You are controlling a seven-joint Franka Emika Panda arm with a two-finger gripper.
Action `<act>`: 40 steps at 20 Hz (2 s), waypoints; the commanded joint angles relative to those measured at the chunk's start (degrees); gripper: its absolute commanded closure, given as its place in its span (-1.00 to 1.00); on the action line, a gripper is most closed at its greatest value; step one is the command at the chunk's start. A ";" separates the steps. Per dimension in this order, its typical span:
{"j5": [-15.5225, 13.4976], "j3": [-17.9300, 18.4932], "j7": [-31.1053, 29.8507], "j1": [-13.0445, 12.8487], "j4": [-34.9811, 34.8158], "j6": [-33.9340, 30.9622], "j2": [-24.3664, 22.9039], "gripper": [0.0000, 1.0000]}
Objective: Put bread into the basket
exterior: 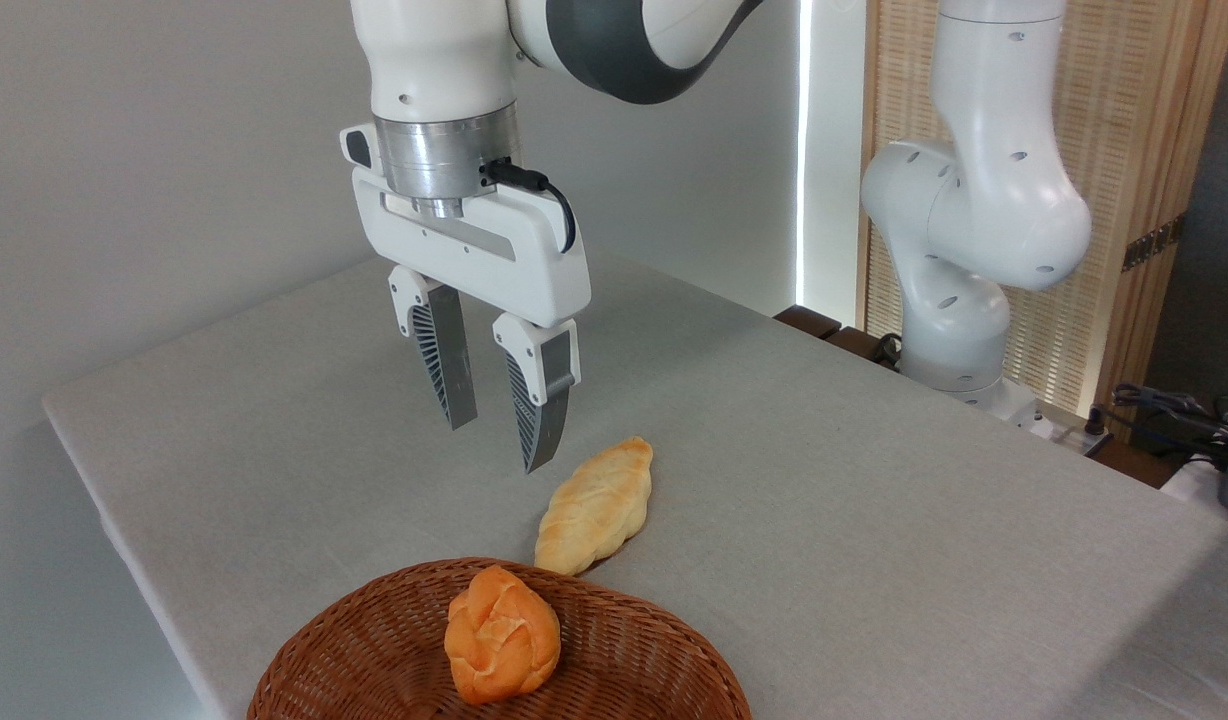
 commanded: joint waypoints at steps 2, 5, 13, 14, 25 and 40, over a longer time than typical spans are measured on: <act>-2.47 1.07 -0.02 0.13 1.42 -1.88 -0.13 -1.00; -2.39 1.07 -0.02 0.13 1.42 -1.96 -0.22 -1.00; -2.39 1.07 0.07 0.13 1.42 -2.58 -0.13 -1.00; -2.39 1.07 0.07 0.13 1.42 -2.58 -0.13 -1.00; -2.30 1.07 0.07 0.13 1.42 -2.58 -0.05 -1.00; -2.21 1.07 1.91 0.04 -8.06 -2.23 -3.47 -1.00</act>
